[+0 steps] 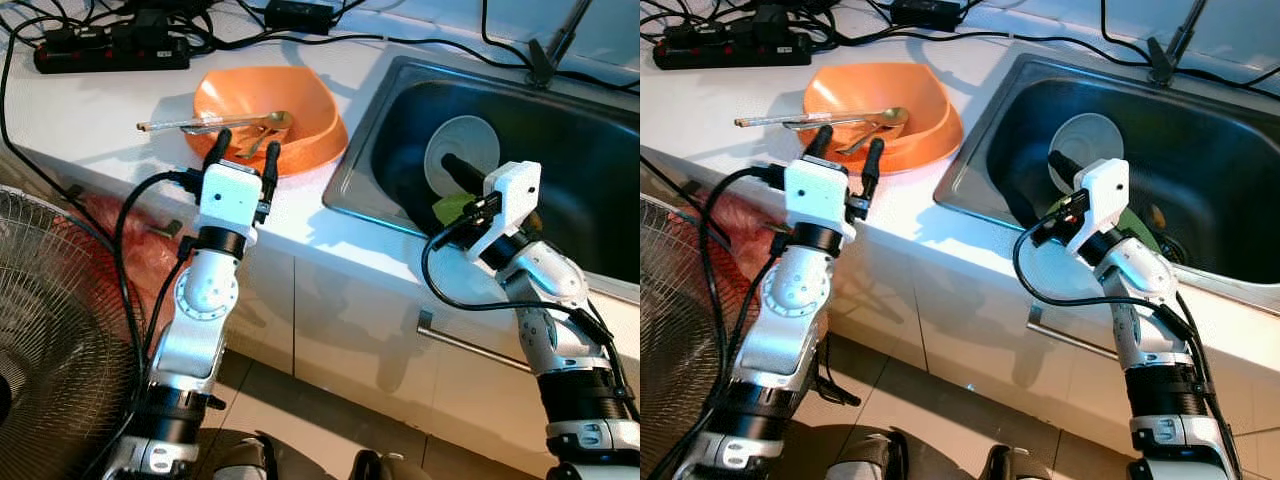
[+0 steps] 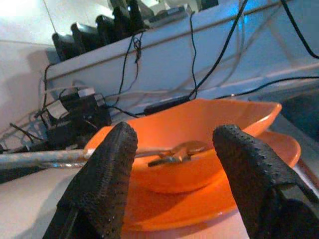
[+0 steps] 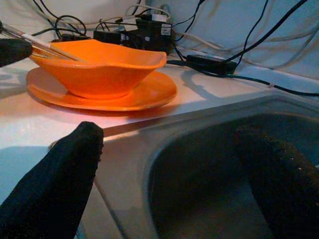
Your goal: Kitchen organization
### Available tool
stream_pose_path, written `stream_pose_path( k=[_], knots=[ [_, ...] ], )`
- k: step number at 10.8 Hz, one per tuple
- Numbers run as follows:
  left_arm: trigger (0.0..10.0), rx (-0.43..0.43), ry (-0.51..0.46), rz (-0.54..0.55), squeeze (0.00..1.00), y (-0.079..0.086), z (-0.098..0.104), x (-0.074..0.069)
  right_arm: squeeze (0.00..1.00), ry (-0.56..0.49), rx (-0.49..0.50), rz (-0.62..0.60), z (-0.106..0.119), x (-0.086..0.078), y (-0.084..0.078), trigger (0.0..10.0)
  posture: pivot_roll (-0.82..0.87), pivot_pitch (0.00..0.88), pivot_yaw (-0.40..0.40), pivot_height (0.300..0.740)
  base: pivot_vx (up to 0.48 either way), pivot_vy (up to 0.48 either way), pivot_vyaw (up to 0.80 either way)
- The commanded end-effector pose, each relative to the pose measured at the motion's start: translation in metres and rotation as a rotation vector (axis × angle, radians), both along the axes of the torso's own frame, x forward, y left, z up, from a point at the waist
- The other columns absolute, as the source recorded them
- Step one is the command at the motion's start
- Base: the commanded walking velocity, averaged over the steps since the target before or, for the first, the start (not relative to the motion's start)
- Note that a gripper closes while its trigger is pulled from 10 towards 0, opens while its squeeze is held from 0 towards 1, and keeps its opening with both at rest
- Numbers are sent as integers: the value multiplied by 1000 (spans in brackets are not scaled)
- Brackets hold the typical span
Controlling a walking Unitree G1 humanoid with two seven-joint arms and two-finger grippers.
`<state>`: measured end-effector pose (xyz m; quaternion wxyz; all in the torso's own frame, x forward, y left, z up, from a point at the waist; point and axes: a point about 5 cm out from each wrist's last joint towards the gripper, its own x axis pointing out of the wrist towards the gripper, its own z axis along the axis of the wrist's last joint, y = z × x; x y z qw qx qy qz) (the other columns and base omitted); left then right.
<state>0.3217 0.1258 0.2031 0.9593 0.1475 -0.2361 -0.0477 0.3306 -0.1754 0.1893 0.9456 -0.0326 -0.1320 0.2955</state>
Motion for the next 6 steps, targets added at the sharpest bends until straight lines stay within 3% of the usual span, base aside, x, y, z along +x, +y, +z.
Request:
stream_pose_path(
  k=[1,4,5,6],
  knots=[
    [10000,-10,-15,7,0,0,2,2,0,-5,-3,5,2,-2,-1,10000,69,149,-52,740,0,0,0],
    [10000,-15,-12,13,0,-1,1,6,0,0,-2,3,2,-3,-1,10000,64,158,-55,740,0,0,0],
    [8863,-13,-7,21,0,-1,1,8,0,0,-1,0,2,-3,-1,10000,63,159,-55,740,0,0,0],
    [0,-13,-8,19,0,0,1,8,0,1,-2,-2,2,-3,-1,10000,64,161,-55,740,0,0,0]
  ],
)
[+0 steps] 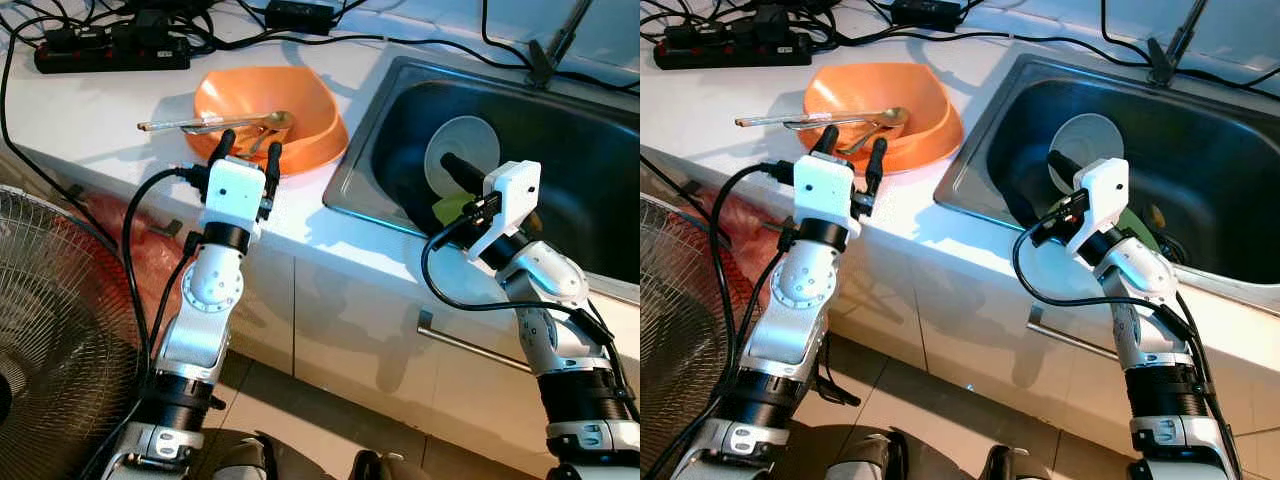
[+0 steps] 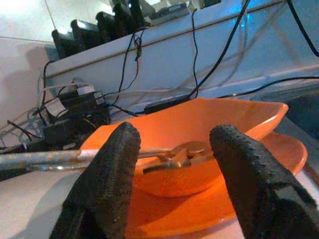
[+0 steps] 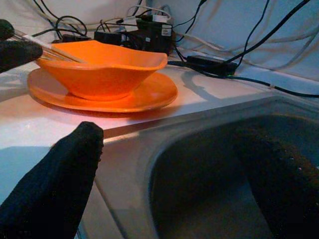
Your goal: Kitchen organization
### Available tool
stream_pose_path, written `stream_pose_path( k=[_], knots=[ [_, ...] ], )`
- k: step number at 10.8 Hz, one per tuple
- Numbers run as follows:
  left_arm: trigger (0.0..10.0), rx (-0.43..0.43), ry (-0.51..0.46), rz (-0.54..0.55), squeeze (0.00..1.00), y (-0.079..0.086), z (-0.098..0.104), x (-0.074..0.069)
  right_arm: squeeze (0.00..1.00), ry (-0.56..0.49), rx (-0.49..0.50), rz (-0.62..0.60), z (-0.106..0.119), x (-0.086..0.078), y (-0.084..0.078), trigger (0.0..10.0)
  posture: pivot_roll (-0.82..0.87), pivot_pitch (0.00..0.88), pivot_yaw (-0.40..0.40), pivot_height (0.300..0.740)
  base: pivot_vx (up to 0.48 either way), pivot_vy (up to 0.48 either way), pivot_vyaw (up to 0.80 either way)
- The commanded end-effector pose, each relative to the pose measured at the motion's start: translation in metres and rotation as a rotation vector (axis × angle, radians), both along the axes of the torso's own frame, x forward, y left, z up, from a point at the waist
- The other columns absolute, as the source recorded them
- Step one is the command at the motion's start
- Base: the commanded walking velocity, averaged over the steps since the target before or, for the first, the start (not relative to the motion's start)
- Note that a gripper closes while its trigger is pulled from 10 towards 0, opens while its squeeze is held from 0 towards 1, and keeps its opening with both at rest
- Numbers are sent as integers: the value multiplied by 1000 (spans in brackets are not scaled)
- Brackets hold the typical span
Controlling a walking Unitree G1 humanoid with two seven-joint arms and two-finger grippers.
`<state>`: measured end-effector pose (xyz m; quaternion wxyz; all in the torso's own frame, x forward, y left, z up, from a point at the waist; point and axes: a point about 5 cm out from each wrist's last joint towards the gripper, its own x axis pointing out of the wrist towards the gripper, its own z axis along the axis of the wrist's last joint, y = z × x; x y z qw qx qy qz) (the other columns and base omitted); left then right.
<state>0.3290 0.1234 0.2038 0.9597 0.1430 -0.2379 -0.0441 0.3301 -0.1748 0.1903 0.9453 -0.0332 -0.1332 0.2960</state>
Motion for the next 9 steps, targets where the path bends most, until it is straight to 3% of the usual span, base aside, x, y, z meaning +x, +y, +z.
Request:
stream_pose_path(
  k=[1,9],
  knots=[
    [0,-4,-4,15,0,2,0,1,0,5,-1,-7,0,-2,-2,10000,63,161,-54,740,0,0,0],
    [0,-9,-30,6,0,0,3,1,0,5,1,-15,0,-1,-2,10000,66,162,-57,740,0,0,0]
  ],
)
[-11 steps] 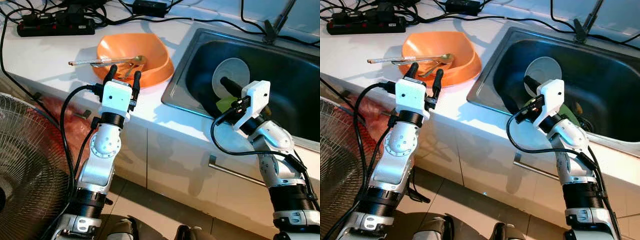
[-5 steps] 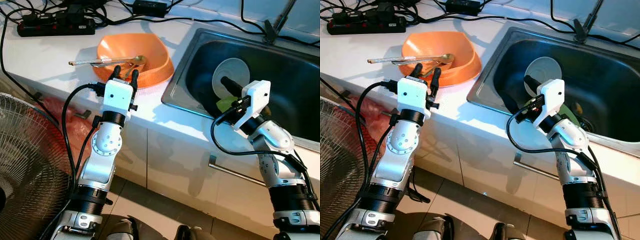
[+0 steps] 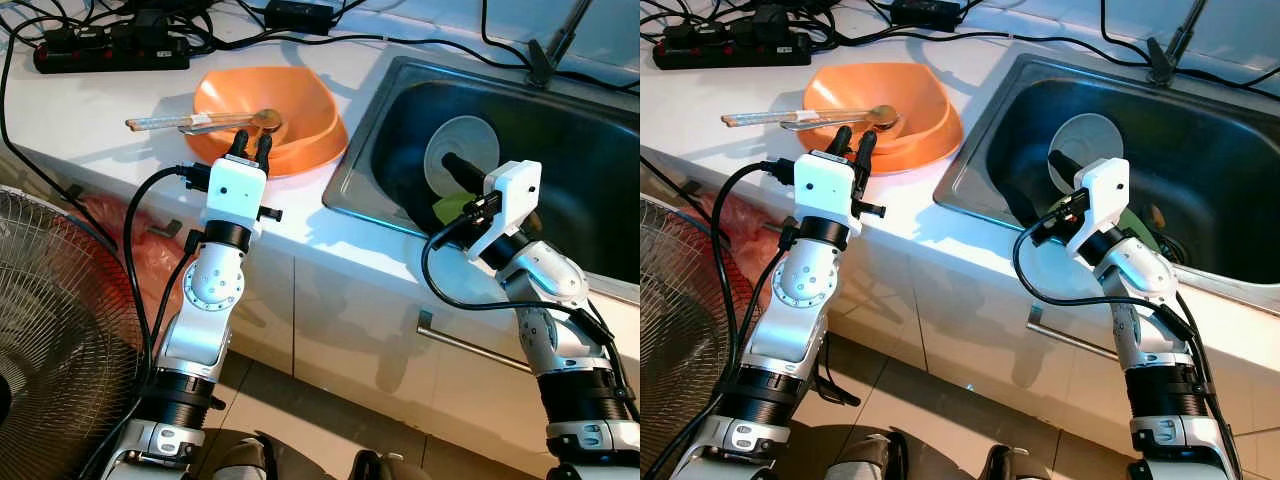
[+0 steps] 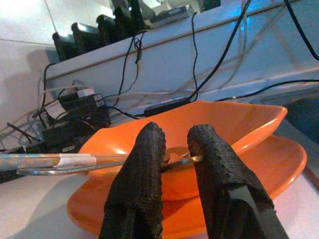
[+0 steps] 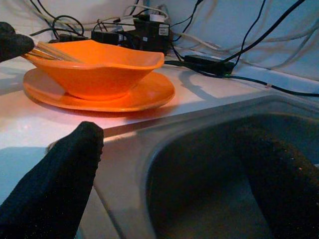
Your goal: Kitchen organization
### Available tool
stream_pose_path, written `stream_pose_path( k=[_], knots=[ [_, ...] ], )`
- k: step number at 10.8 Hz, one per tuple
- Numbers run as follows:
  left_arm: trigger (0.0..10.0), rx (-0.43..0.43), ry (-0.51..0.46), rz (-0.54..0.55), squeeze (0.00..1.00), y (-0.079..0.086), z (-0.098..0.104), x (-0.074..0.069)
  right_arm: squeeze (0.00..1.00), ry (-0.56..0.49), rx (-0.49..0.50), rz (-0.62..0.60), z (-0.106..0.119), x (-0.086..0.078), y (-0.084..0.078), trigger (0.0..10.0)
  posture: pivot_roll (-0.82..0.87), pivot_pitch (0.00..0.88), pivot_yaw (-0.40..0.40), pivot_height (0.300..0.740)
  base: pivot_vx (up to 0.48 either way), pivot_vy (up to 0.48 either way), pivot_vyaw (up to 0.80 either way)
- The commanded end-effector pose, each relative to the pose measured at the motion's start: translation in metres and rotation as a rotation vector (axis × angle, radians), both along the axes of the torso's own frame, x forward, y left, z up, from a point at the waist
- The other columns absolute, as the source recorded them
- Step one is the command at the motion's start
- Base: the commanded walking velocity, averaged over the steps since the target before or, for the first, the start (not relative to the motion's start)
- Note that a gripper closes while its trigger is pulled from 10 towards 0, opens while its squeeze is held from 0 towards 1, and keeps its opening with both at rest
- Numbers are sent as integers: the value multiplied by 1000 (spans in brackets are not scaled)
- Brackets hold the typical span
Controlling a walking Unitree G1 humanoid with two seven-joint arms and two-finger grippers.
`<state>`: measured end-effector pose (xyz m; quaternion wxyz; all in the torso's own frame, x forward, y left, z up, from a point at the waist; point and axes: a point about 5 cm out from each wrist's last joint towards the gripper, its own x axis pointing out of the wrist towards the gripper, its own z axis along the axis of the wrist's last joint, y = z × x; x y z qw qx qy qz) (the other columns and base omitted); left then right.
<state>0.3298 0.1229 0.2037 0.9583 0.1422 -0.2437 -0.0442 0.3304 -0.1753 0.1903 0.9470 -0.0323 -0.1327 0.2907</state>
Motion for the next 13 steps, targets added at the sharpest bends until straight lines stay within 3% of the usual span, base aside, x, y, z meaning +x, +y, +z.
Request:
stream_pose_path(
  k=[1,3,4,5,10,11,13],
  knots=[
    [0,10,-35,-1,0,-1,6,-1,0,6,-1,-5,0,-1,-1,10000,66,162,-57,740,0,0,0],
    [0,21,-41,-10,0,-3,6,-1,0,5,-3,-9,-1,-1,-2,10000,68,161,-56,740,0,0,0],
    [4039,35,-56,-24,0,-5,8,-2,0,4,-4,-8,-1,-1,-1,10000,68,161,-56,740,0,0,0],
    [10000,83,-95,-63,0,-13,13,-5,0,4,-3,-6,-2,-1,0,10000,68,161,-56,740,0,0,0],
    [10000,375,-348,-118,0,-41,49,-20,0,7,4,-5,-3,-1,2,10000,73,158,-54,740,0,0,0],
    [10000,397,-388,-132,0,-46,57,-23,0,7,5,-5,-3,-1,3,10000,74,153,-52,740,0,0,0],
    [10000,324,-365,-243,0,-64,60,-24,0,4,7,-9,-3,-1,2,10000,72,148,-49,740,0,0,0]
  ],
)
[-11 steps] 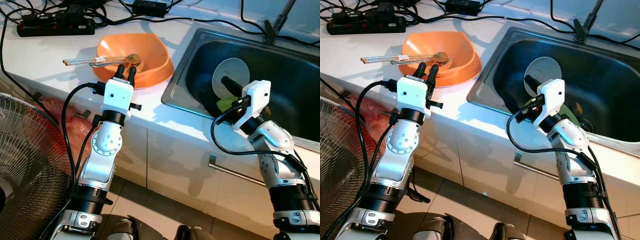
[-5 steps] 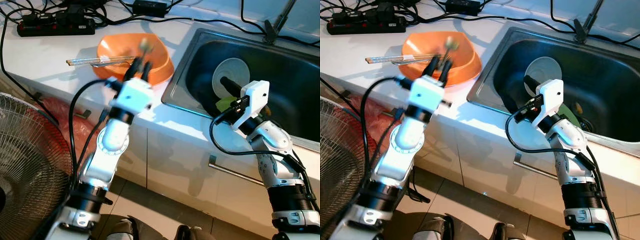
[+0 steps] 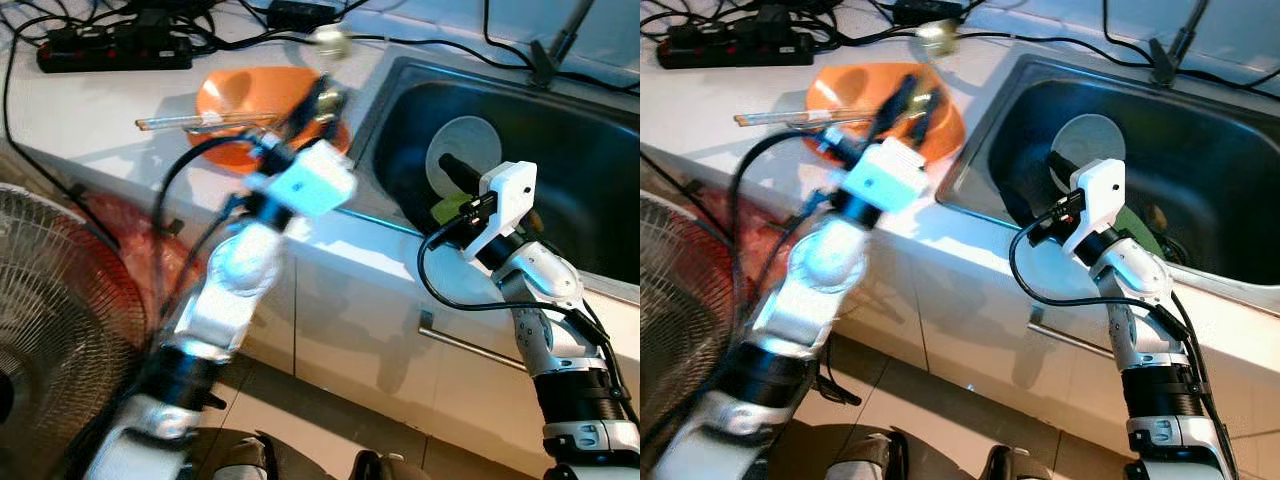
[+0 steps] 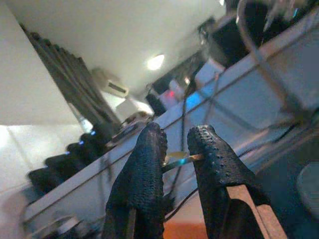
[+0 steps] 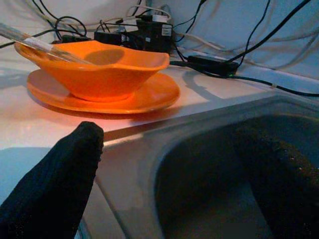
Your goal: Kitchen organization
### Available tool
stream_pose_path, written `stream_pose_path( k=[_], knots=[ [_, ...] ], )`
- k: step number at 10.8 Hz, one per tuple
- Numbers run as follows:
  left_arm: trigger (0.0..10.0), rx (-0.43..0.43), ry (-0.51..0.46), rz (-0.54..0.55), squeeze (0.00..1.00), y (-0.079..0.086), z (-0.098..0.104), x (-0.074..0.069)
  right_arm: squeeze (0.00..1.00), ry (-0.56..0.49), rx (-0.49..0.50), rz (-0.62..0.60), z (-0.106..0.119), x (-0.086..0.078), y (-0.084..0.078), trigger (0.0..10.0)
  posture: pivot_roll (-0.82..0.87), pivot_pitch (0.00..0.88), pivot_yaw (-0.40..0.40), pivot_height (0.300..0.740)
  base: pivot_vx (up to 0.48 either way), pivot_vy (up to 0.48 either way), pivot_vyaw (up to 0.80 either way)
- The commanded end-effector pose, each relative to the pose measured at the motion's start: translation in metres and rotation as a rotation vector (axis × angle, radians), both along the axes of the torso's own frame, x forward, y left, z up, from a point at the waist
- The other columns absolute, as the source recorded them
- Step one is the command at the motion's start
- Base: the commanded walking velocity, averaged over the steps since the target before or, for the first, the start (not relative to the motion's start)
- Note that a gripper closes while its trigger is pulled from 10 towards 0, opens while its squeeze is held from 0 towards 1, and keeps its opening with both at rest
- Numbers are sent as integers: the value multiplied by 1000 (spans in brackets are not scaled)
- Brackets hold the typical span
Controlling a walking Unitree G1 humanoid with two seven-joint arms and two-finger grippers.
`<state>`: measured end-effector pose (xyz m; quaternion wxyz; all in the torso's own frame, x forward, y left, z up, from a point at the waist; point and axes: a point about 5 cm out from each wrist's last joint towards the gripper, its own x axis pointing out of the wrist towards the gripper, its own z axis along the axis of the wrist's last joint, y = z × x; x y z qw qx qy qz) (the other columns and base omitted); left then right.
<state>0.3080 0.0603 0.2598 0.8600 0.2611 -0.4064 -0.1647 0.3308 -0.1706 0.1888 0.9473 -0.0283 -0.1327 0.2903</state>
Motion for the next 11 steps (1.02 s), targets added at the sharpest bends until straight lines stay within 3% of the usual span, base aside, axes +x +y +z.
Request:
stream_pose_path(
  k=[1,4,11],
  knots=[
    [10000,-15,16,-66,0,-7,1,-3,0,1,-1,-17,-1,-1,-4,10000,68,147,-48,740,0,0,0],
    [10000,-125,179,-230,0,-26,-6,-1,0,-1,-43,-91,0,-1,-22,10000,62,155,-46,740,0,0,0],
    [10000,-269,448,-344,0,-21,-27,16,0,6,-106,-176,1,-9,-61,10000,46,167,-31,740,0,0,0]
  ],
)
